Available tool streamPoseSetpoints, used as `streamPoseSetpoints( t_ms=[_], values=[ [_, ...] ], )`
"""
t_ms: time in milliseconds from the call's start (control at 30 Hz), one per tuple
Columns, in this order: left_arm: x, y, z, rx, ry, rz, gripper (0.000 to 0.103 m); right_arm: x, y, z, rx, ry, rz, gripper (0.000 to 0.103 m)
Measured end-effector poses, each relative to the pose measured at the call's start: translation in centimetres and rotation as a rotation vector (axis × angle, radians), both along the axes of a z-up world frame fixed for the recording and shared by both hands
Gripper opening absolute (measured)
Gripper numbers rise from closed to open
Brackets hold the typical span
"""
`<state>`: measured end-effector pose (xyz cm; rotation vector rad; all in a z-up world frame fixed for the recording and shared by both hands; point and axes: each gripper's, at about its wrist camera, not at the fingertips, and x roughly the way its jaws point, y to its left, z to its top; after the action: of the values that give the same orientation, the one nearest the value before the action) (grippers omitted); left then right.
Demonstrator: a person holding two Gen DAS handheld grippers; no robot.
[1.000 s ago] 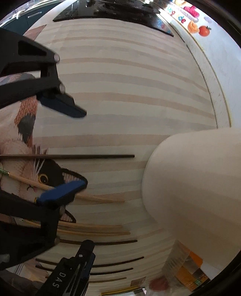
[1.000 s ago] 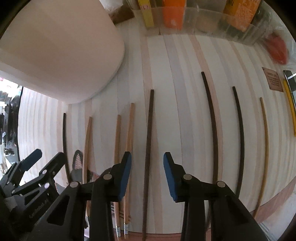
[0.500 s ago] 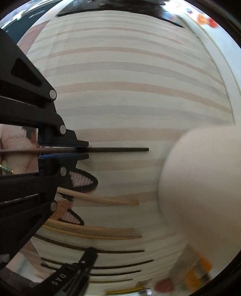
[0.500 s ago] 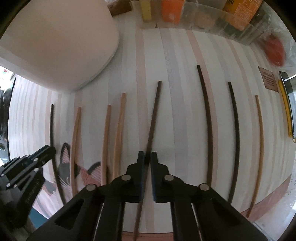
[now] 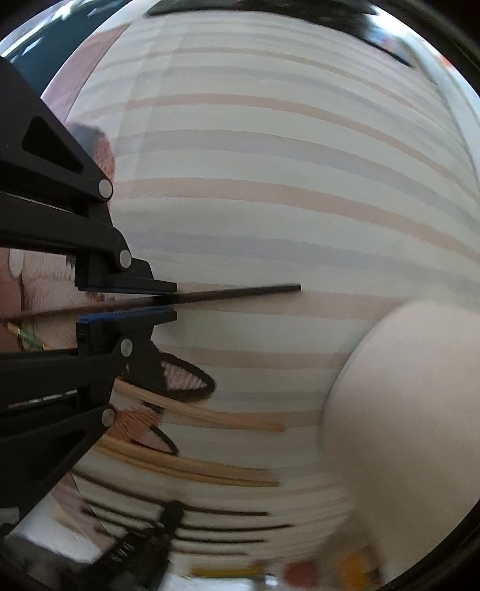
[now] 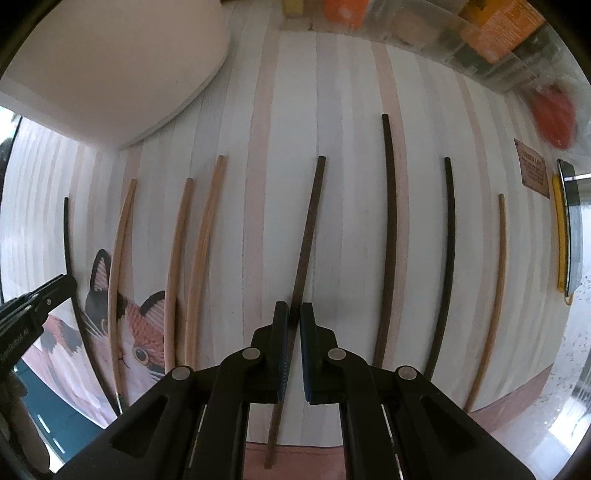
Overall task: Organize utensils
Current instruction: 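Lower the left tool onto a dark chopstick while the right tool grasps another dark chopstick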
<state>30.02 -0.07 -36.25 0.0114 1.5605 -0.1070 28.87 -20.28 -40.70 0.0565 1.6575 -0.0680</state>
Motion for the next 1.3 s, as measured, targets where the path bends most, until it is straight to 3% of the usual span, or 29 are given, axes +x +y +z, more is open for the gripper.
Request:
streamPoseSetpoints(
  t_ms=[100, 267, 500, 767, 1100, 1300],
  values=[
    [-0.4, -1.2, -0.3, 0.042, -0.019, -0.024, 0.005, 1.9, 1.4, -1.0, -0.022, 0.007, 0.015, 0.007],
    [-0.7, -2.3, -0.7, 0.038, -0.024, -0.013, 0.004, 1.3, 2.6, -0.4, -0.039, -0.018, 0.053, 0.007],
    [0.1, 0.0, 1.2, 0.037, -0.025, -0.021, 0.005, 1.5, 3.0, -0.8, -0.015, 0.008, 0.043, 0.007],
    [0.2, -0.7, 0.5, 0.058, -0.031, -0.019, 0.005, 1.4, 3.0, -0.6, -0.022, 0.001, 0.046, 0.008],
    [-0.9, -0.9, 0.5, 0.085, -0.074, -0.016, 0.003, -0.8, 3.6, -0.6, -0.019, -0.061, 0.015, 0.006],
    [-2.0, -0.3, 1.9, 0.087, -0.116, -0.005, 0.003, -1.3, 3.0, 1.1, 0.012, -0.118, 0.01, 0.005]
  ],
)
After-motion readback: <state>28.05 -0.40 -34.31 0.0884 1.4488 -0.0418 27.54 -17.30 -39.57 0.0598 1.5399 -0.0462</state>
